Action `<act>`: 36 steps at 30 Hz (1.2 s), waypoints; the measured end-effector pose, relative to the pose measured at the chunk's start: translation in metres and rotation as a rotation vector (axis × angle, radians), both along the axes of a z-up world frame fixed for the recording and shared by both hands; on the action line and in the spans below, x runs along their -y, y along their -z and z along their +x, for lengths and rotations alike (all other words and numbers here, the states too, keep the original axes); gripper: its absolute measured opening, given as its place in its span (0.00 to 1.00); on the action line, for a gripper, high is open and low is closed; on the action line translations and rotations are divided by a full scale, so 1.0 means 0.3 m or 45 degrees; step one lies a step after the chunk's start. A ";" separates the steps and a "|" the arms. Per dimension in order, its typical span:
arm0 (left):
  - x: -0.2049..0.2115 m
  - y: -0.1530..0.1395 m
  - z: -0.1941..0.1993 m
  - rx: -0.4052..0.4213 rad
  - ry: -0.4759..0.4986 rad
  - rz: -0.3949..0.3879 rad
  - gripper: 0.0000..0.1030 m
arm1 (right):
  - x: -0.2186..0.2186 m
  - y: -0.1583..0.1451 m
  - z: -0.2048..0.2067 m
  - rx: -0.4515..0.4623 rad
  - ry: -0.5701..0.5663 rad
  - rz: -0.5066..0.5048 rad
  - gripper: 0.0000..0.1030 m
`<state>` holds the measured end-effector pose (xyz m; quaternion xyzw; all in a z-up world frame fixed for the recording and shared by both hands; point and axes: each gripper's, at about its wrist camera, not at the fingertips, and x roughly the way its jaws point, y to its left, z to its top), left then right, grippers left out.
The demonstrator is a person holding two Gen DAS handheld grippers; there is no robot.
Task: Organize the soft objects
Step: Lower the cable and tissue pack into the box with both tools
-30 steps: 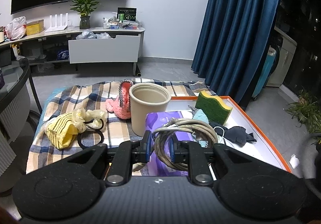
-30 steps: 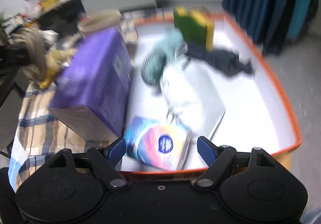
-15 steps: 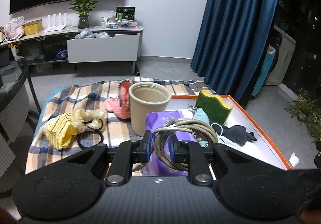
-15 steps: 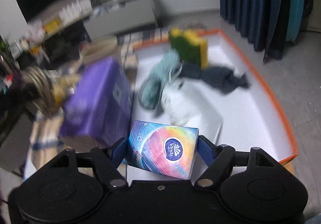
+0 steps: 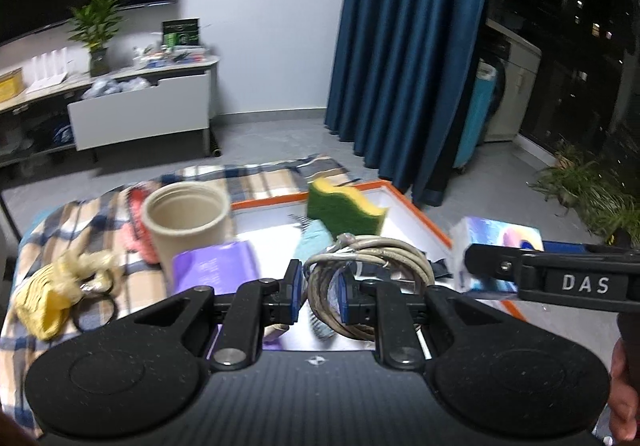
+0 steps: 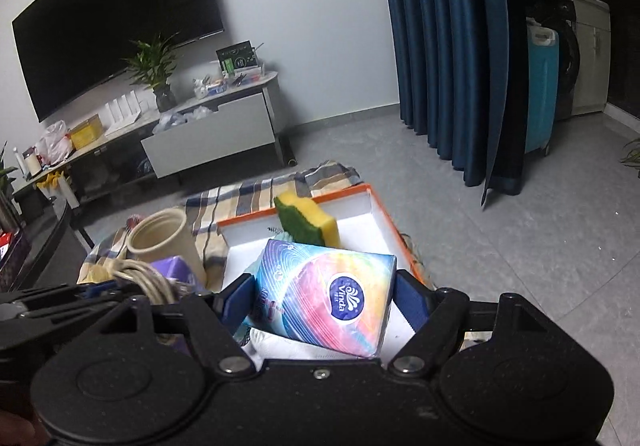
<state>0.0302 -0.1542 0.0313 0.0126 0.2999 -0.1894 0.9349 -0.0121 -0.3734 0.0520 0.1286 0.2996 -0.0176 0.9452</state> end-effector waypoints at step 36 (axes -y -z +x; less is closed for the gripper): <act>0.198 0.069 0.119 -0.043 0.095 0.106 0.19 | 0.072 0.041 0.152 -0.008 0.038 0.015 0.87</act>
